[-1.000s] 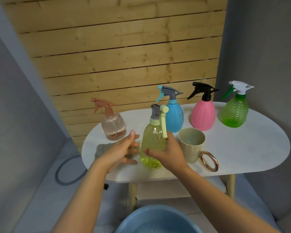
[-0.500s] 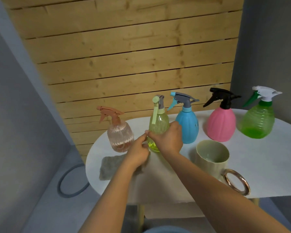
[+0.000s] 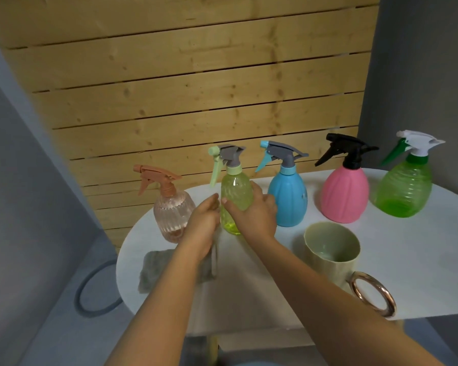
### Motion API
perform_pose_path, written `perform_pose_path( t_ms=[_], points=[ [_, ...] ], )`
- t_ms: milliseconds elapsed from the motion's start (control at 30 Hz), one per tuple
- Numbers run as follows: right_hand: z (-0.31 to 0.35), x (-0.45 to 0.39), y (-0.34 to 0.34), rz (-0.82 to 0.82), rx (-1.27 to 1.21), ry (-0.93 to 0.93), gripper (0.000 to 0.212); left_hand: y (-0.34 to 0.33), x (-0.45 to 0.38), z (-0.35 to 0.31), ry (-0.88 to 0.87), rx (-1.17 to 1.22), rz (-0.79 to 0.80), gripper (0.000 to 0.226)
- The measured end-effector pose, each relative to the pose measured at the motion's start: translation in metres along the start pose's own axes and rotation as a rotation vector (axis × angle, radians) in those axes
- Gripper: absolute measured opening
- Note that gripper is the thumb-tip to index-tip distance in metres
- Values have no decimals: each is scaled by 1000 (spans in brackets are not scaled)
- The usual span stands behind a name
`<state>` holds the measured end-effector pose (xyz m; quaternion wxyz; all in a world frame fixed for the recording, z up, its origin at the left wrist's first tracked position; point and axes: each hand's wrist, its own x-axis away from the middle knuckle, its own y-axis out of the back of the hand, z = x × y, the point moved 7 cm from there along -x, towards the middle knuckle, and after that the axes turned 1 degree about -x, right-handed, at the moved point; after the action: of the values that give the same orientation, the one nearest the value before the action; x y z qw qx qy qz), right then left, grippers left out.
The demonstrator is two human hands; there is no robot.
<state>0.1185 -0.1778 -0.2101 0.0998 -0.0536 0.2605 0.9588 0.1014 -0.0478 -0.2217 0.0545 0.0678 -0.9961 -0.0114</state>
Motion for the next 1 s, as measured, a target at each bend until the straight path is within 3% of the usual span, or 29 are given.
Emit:
perform_pose_path(
  t_ms=[67,300,600,1000],
  points=[
    [-3,2,-1,16,-19,22,79,-5,4,-10,5,198,14,65],
    [-7,6,-3,-30,-123,6,67,-15,9,-12,14,444,33,58],
    [-10,5,-7,-3,-163,3,63,-6,1,-33,-78,474,-41,45],
    [-4,5,-3,61,-86,-70,67,-18,5,-37,-48,496,-55,39]
  ],
)
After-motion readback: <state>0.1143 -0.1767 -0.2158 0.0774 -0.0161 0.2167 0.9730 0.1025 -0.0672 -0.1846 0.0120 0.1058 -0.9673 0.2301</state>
